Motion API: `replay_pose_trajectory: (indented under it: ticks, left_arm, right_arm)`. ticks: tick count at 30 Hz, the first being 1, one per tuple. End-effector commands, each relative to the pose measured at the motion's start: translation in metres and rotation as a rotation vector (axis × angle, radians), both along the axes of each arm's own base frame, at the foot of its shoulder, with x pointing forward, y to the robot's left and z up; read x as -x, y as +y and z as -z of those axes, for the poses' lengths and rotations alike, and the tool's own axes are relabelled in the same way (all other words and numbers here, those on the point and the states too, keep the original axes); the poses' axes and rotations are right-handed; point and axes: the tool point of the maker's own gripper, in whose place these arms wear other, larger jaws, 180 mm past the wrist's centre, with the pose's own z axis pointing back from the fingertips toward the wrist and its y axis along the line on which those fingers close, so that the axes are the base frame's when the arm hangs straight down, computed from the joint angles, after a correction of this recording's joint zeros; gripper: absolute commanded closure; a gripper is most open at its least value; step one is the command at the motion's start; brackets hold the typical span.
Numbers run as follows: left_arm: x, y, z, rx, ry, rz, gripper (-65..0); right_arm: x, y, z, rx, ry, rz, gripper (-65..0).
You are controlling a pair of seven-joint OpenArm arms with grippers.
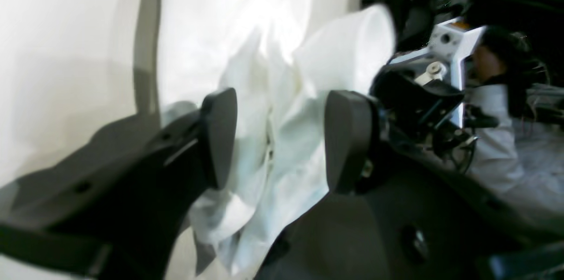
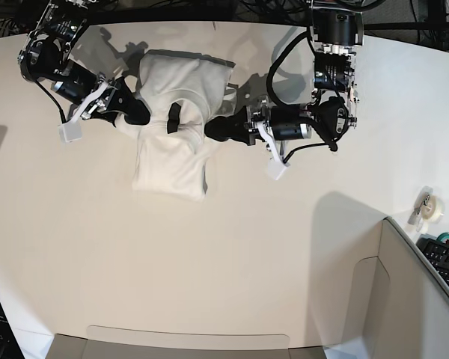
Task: Layout the t-shirt on the table in an organized manner, then fold the t-shirt properly
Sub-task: 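Pinch the shirt's side with the left gripper and tuck it inward, then grasp the folded shirt's edges with both grippers from either side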
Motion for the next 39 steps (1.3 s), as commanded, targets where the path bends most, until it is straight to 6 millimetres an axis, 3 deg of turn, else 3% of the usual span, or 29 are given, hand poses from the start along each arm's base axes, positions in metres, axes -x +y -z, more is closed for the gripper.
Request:
replay_pose_trajectory:
  ticks: [1,5,12,16,22,31,35,39]
  left_arm:
    - [-0.008,0.002,-0.005,0.042,0.044,-0.040,-26.5]
    - [-0.016,0.022,0.014,0.097,0.222,-0.187,-25.6]
    - [-0.020,0.032,0.012,0.093,0.160,-0.201,-25.8]
    - [-0.023,0.034,-0.008,0.069,0.042,-0.166,-31.5]
    - [-0.016,0.016,-0.036,0.034,-0.071,-0.058,-41.7]
    - [-0.001,-0.010,-0.038,0.021,-0.100,0.061,-43.1]
    - [0.003,-0.016,-0.047,0.016,-0.251,0.130,-48.0]
    - [0.004,-0.017,-0.049,0.011,-0.317,0.155,-48.6]
  right_arm:
    - [-0.005,-0.002,-0.011,-0.011,-0.046,0.004,-31.6]
    - [-0.005,-0.002,-0.011,-0.010,-0.046,0.004,-31.6]
    - [-0.005,-0.003,-0.011,-0.010,-0.044,0.006,-31.6]
    - [-0.005,-0.003,-0.011,-0.010,-0.044,0.006,-31.6]
    - [-0.004,-0.004,-0.008,0.005,-0.034,0.006,-31.6]
    - [-0.004,-0.004,-0.005,0.017,-0.026,0.007,-31.6]
    - [-0.004,-0.003,-0.005,0.014,-0.026,0.008,-31.6]
    - [-0.004,-0.002,-0.005,0.011,-0.026,0.008,-31.6]
